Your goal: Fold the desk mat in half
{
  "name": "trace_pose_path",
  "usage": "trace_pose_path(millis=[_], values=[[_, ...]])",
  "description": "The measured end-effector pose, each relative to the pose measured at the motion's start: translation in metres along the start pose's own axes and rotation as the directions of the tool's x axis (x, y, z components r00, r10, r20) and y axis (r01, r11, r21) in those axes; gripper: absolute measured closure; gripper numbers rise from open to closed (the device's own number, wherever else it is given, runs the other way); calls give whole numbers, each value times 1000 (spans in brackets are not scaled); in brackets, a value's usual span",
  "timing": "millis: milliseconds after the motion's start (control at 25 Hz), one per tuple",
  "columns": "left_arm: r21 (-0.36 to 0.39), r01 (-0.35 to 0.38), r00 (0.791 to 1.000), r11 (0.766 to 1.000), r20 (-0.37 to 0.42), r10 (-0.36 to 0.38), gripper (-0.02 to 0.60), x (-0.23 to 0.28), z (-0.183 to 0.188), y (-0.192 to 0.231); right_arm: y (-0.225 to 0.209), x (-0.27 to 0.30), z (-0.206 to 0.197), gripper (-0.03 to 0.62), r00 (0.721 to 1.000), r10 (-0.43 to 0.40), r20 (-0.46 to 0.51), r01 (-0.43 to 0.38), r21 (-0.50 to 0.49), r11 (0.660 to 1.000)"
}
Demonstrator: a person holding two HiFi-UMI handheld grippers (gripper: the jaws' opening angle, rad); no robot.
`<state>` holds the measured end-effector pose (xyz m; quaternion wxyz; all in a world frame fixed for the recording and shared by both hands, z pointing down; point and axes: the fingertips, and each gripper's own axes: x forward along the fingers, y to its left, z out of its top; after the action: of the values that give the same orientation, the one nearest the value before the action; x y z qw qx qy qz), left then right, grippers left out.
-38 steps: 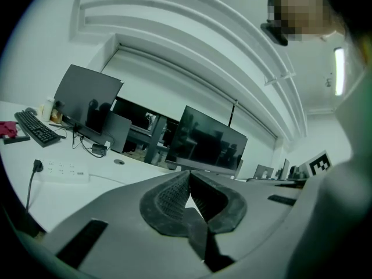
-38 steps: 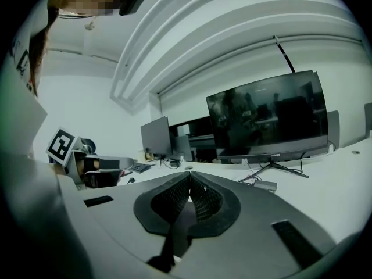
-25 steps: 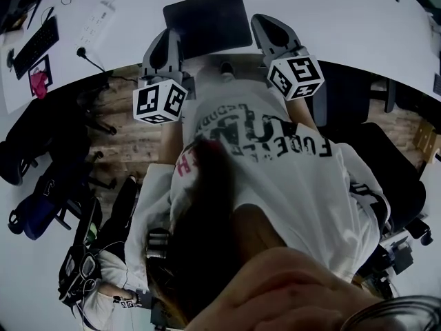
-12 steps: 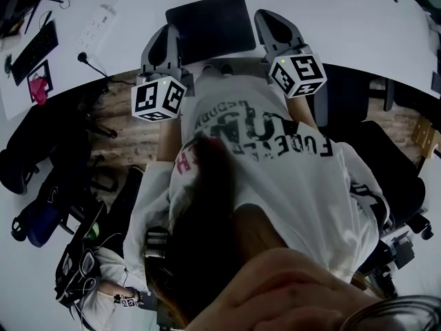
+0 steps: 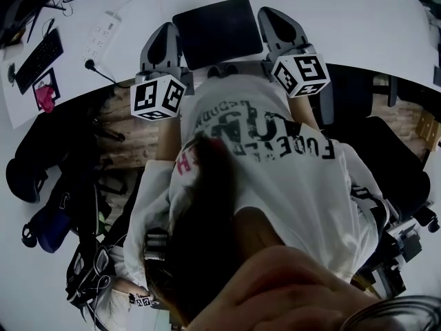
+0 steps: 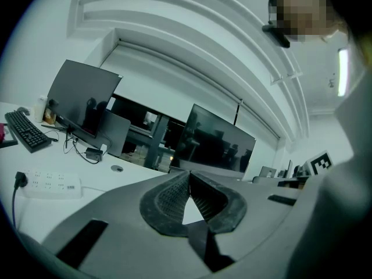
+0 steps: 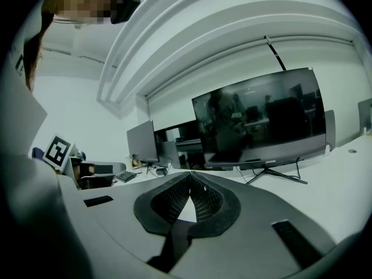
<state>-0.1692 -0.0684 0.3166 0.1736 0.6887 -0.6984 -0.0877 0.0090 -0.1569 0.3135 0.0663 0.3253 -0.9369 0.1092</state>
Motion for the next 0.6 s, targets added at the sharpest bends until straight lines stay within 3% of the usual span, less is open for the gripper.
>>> trace_pose_path(millis=[600], values=[[-32, -18, 994, 999, -104, 15, 577, -1, -30, -2, -13, -6, -16, 594, 999, -31, -33, 32, 29, 999]])
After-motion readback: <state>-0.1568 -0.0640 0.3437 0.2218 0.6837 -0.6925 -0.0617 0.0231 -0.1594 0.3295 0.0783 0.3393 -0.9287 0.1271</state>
